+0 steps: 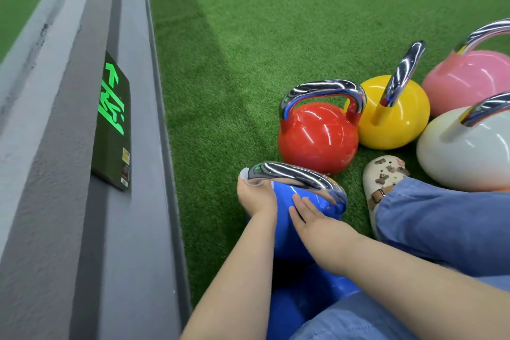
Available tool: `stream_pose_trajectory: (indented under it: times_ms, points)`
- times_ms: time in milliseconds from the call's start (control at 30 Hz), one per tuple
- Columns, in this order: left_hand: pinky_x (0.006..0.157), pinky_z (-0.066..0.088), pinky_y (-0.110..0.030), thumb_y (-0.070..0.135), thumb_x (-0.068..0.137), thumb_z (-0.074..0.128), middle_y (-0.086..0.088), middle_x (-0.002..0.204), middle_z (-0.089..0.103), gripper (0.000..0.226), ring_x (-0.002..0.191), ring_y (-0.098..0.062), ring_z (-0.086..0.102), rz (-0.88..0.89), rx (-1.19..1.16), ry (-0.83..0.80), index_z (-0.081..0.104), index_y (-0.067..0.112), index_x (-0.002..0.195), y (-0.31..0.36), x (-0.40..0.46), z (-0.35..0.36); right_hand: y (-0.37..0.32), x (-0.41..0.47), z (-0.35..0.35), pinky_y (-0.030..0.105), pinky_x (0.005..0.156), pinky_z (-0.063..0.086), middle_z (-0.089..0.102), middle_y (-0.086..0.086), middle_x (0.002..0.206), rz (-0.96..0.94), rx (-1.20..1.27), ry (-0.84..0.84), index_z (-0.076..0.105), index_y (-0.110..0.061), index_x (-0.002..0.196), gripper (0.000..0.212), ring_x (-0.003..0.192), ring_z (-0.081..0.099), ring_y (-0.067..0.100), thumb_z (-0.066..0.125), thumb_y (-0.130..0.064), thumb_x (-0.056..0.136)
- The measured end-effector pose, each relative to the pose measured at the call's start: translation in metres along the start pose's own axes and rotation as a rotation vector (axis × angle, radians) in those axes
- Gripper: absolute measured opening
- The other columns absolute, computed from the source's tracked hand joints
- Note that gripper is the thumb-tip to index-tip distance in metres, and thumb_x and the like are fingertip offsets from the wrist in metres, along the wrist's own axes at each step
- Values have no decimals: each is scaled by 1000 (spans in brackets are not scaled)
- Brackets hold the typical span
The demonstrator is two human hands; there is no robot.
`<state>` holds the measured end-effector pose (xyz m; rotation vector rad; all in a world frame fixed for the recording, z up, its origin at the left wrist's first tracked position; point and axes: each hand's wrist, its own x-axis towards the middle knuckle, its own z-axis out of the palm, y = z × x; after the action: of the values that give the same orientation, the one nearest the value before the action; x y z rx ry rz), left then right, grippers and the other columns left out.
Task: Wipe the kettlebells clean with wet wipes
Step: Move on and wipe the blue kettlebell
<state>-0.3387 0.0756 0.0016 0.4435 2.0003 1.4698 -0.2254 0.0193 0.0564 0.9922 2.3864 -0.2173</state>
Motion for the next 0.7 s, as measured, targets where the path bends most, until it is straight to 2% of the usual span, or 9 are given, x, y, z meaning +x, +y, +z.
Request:
stream_pose_trajectory:
  times_ms: [133,200,267,333,400,467,533,600,700]
  points:
    - [47,39,-19,8,75,62,-7,68,55,19,58,-16,46,18,229,-496,58,0,91,-2,31,-28,2,-5,-4,35,116,0,-17,31,150,0,15,-18,-9,10,144,69,143,-11,38,35,-1,92]
    - [55,38,-22,13,65,63,-7,69,51,24,60,-17,44,9,339,-832,50,7,84,14,49,-41,4,-7,-6,33,116,0,-19,30,150,-13,11,-24,-10,9,144,70,143,-11,37,36,0,91]
    - [61,44,-19,-7,65,62,-5,73,51,34,61,-11,51,-29,364,-1113,39,14,79,34,58,-47,4,-8,-6,33,116,1,-19,30,150,-14,13,-26,-10,8,144,71,143,-10,37,36,0,91]
    - [46,41,-11,-25,68,52,-4,73,49,43,50,0,52,-38,404,-1221,35,14,77,46,57,-50,5,-8,-6,34,116,1,-18,30,151,-22,5,-26,-10,9,144,71,143,-12,37,36,0,91]
    - [42,39,-12,-22,67,53,-5,75,50,38,49,-2,51,-48,338,-1134,42,13,76,39,53,-50,5,-9,-8,32,116,3,-20,30,150,-20,23,-27,-11,8,144,71,143,-11,36,36,0,91]
    - [38,32,-13,-8,62,55,-3,66,48,25,46,-8,42,-41,252,-874,48,13,74,23,43,-45,6,-10,-10,30,115,4,-20,29,150,-20,50,-25,-11,7,145,71,144,-10,35,35,1,91]
    - [36,28,-13,-12,66,50,0,59,43,23,48,-12,35,16,183,-576,53,7,80,10,27,-34,6,-12,-10,30,115,6,-20,27,151,-31,73,-23,-11,6,145,71,144,-9,34,35,1,91]
    - [49,39,-15,-17,73,45,-1,66,50,35,58,-13,41,73,99,-392,58,1,100,5,16,-23,7,-9,-8,29,115,10,-21,24,152,-9,104,-26,-11,4,146,72,145,-8,32,36,2,91]
    - [60,45,-17,-15,78,51,-4,81,57,39,69,-10,48,29,-15,-319,54,0,113,1,12,-16,8,-5,-1,32,116,7,-18,23,153,-20,98,-23,-10,4,146,73,144,-10,33,37,2,91]
